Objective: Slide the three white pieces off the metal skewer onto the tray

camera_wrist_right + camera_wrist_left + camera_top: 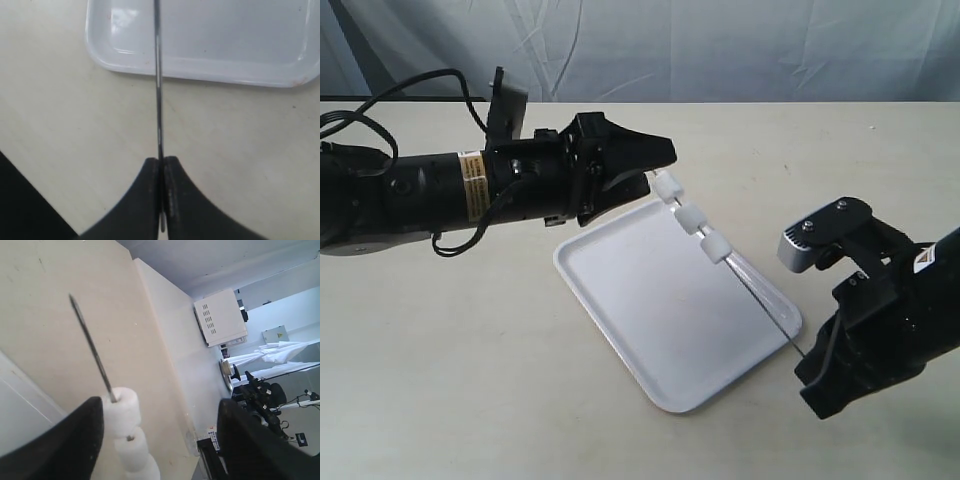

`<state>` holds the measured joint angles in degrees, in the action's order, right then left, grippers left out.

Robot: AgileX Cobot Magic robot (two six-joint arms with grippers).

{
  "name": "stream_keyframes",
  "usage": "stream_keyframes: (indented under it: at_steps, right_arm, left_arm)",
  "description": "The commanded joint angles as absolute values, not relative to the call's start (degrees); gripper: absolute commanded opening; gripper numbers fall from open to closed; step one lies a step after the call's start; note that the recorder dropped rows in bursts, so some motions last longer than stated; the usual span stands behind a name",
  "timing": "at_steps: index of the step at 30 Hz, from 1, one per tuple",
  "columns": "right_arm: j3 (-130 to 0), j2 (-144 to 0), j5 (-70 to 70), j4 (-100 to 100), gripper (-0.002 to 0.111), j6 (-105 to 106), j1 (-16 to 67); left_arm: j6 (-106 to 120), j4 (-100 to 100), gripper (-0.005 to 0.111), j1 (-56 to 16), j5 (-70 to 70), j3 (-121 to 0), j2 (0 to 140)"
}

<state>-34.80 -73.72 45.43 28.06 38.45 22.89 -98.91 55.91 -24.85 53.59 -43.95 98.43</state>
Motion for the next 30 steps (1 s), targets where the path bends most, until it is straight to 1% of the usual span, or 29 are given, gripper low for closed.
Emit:
stream_keyframes:
  at_steps: [1, 16, 18, 24, 30]
  right_arm:
    - [-34.6, -73.6, 45.2, 29.3, -0.001, 39.0, 23.0]
    - [-34.6, -73.6, 46.8, 34.2, -0.001, 43.8, 23.0]
    - [-34.6, -73.6, 46.9, 34.2, -0.001, 43.8, 23.0]
    - [-34.6, -73.6, 47.2, 35.3, -0.001, 44.5, 23.0]
    - [-34.6, -73.6, 47.6, 35.5, -0.001, 44.6, 23.0]
  left_arm:
    - [-99.3, 56.3, 0.062, -25.3, 52.7, -44.2, 98.7]
    - [-99.1, 58.2, 0.062, -25.3, 52.7, -44.2, 98.8]
    - [-99.2, 58.2, 0.06, -25.3, 52.7, -44.2, 98.8]
    - [-98.9, 58.3, 0.049, -25.3, 53.2, -44.2, 98.8]
    - [-98.9, 58.3, 0.049, -25.3, 54.0, -44.2, 98.8]
